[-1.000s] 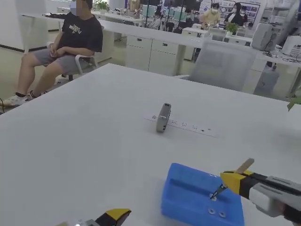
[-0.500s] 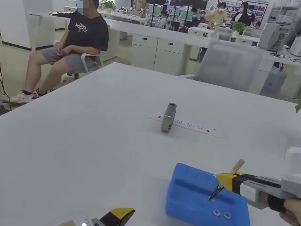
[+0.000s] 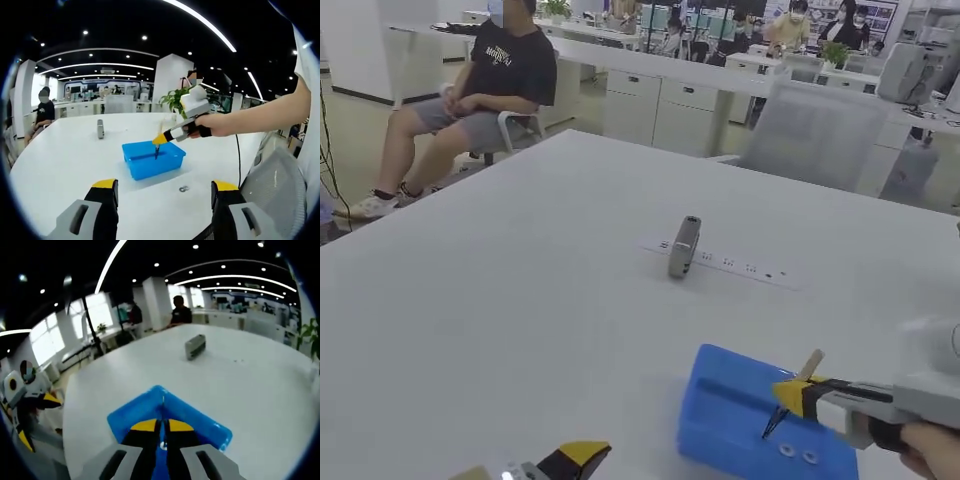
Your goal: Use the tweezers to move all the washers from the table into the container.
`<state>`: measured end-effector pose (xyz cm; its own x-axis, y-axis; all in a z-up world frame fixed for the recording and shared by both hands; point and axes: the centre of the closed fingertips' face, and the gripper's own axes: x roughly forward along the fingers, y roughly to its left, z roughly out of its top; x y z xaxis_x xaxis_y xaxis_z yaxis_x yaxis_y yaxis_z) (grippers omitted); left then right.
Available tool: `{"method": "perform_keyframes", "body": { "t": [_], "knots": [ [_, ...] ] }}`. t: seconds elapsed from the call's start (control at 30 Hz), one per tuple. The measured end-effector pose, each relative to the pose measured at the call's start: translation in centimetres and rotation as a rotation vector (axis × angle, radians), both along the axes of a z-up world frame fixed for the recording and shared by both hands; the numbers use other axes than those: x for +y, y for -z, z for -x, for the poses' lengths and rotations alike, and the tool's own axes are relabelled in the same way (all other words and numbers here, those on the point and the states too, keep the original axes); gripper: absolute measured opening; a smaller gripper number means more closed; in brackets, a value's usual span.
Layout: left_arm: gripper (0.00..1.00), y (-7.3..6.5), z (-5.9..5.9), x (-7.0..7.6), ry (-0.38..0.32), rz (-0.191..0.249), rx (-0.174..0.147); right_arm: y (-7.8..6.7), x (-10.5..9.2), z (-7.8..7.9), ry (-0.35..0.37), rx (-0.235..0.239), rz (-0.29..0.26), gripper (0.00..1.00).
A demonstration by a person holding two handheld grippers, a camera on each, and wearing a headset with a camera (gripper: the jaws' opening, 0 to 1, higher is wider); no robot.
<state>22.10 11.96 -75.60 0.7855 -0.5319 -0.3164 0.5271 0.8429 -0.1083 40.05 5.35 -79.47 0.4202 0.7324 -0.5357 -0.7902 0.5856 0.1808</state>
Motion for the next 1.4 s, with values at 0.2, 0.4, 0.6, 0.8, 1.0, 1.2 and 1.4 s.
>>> {"method": "perform_keyframes", "body": {
  "t": [0.2,0.4,0.6,0.8,1.0,1.2,1.4],
  "knots": [
    [0.77,0.1,0.0,0.0,-0.001,-0.004,0.004,0.9,-0.2,-0.2,-0.016,-0.01,0.048,0.02],
    [0.77,0.1,0.0,0.0,0.002,-0.005,0.004,0.6,-0.3,0.1,-0.014,-0.027,0.04,0.03],
    [0.76,0.2,0.0,0.0,0.005,-0.008,0.007,-1.0,-0.3,0.9,-0.006,-0.052,0.006,0.03],
    [0.76,0.2,0.1,-0.1,0.007,-0.006,0.006,-3.1,-0.3,2.5,-0.01,-0.074,-0.046,0.03],
    [0.76,0.3,0.1,-0.1,0.012,-0.008,0.01,-4.9,-0.5,4.3,0.009,-0.078,-0.129,0.03],
    [0.76,0.3,0.2,-0.3,0.021,-0.009,0.012,-5.3,-0.7,6.6,0.007,-0.052,-0.167,0.03],
    [0.76,0.4,0.3,-0.4,0.028,-0.011,0.015,-3.4,-1.5,9.1,0.004,0.004,-0.152,0.03]
  ]
}}
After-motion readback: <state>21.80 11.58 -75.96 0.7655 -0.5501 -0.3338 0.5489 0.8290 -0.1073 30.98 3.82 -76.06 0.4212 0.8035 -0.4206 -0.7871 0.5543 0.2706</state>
